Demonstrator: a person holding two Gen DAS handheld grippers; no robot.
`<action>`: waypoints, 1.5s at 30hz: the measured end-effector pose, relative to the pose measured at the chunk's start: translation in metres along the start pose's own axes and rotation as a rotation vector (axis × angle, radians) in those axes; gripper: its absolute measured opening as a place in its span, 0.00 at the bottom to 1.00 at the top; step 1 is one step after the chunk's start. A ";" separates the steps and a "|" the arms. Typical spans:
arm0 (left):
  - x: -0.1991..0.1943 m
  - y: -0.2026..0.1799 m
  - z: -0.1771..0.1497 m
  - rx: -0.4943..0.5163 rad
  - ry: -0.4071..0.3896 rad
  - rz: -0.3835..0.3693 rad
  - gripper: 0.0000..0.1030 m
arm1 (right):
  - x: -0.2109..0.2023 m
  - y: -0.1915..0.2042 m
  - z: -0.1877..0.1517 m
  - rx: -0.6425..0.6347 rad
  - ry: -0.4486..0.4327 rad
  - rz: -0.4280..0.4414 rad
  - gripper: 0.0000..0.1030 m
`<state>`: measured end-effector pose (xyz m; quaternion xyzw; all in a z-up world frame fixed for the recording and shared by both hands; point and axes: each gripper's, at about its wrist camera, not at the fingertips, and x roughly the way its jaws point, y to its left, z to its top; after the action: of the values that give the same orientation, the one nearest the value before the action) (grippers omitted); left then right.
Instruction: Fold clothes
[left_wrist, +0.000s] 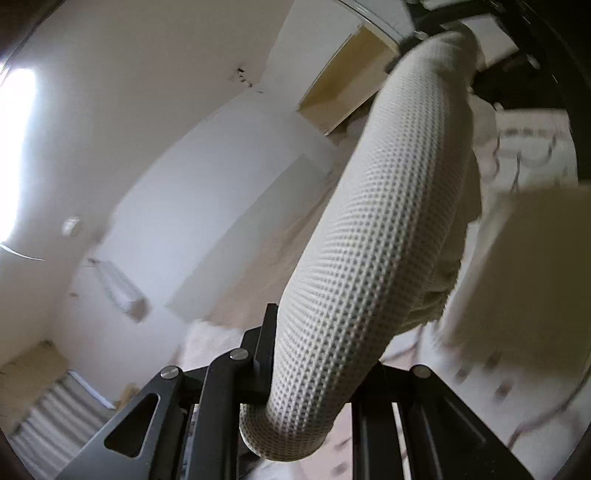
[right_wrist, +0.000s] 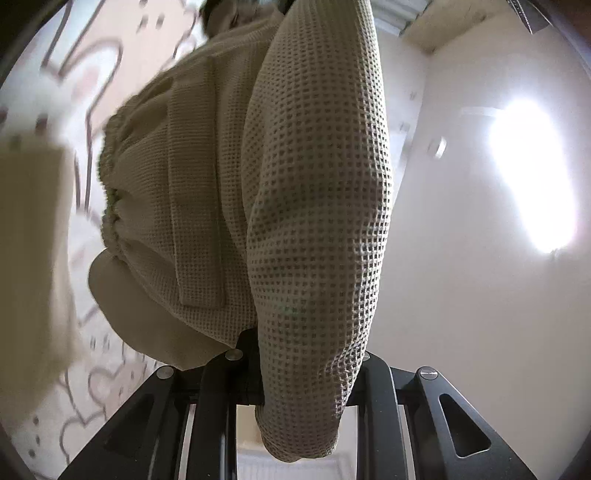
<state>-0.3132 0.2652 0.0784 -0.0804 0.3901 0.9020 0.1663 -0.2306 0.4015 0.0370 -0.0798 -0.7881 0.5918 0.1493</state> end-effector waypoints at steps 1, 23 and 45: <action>0.009 -0.013 0.013 -0.020 0.008 -0.031 0.17 | 0.009 0.006 -0.011 -0.002 0.025 0.015 0.21; 0.085 -0.218 -0.009 0.219 0.062 -0.005 0.17 | 0.011 0.196 -0.040 -0.097 -0.050 0.168 0.21; 0.015 -0.290 -0.030 0.447 0.067 -0.115 0.31 | -0.047 0.203 -0.080 -0.032 0.078 0.536 0.92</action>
<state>-0.2217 0.4328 -0.1427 -0.0936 0.5803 0.7791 0.2181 -0.1704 0.5188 -0.1434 -0.3104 -0.7417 0.5943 0.0162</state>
